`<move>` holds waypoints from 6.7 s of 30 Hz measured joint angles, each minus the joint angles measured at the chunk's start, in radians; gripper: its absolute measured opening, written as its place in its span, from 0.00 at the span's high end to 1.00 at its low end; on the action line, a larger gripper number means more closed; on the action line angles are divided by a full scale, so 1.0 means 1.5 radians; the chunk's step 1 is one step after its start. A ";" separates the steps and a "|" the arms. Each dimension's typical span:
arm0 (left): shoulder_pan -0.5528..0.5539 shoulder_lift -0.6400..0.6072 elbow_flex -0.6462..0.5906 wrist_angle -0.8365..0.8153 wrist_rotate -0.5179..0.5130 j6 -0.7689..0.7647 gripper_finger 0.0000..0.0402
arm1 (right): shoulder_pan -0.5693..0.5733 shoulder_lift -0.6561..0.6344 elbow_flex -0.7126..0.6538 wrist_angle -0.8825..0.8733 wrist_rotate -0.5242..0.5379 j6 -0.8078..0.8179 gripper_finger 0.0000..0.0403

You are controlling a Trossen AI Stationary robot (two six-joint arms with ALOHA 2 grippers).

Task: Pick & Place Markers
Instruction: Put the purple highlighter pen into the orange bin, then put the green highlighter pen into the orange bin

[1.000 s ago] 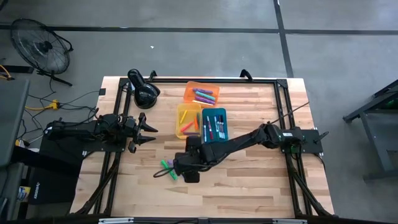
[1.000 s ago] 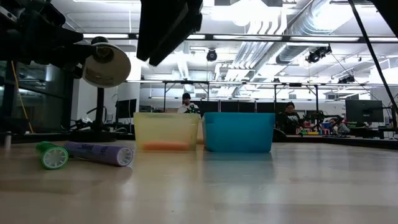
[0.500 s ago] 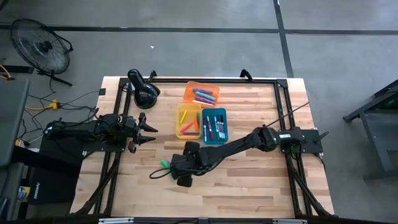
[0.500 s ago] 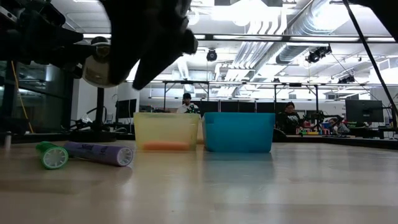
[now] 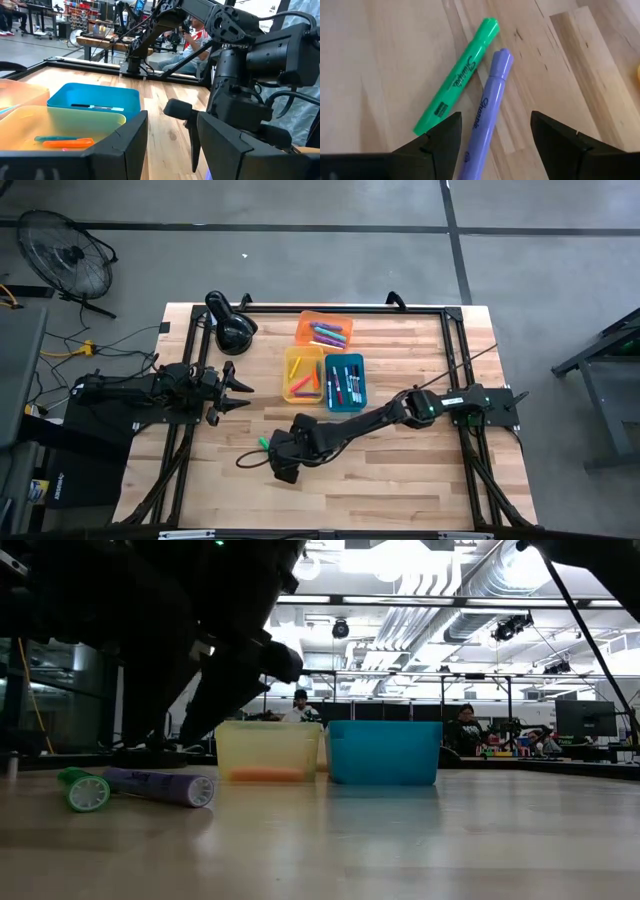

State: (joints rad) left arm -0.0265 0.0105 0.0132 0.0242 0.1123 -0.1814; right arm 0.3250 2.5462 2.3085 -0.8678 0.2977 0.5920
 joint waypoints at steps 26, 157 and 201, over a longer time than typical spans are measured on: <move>0.000 0.000 0.000 0.000 0.000 0.000 0.58 | -0.011 0.040 0.001 0.012 -0.046 0.075 0.44; 0.000 0.000 0.000 0.000 0.000 0.000 0.58 | -0.558 -0.124 0.001 -0.256 -0.227 -0.636 0.87; 0.000 0.000 0.000 0.000 0.000 0.000 0.58 | -0.564 -0.081 0.000 -0.245 -0.188 -0.592 0.66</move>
State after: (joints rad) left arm -0.0265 0.0105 0.0132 0.0242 0.1123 -0.1818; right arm -0.5203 2.4247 2.3085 -1.2352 0.0152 -0.2956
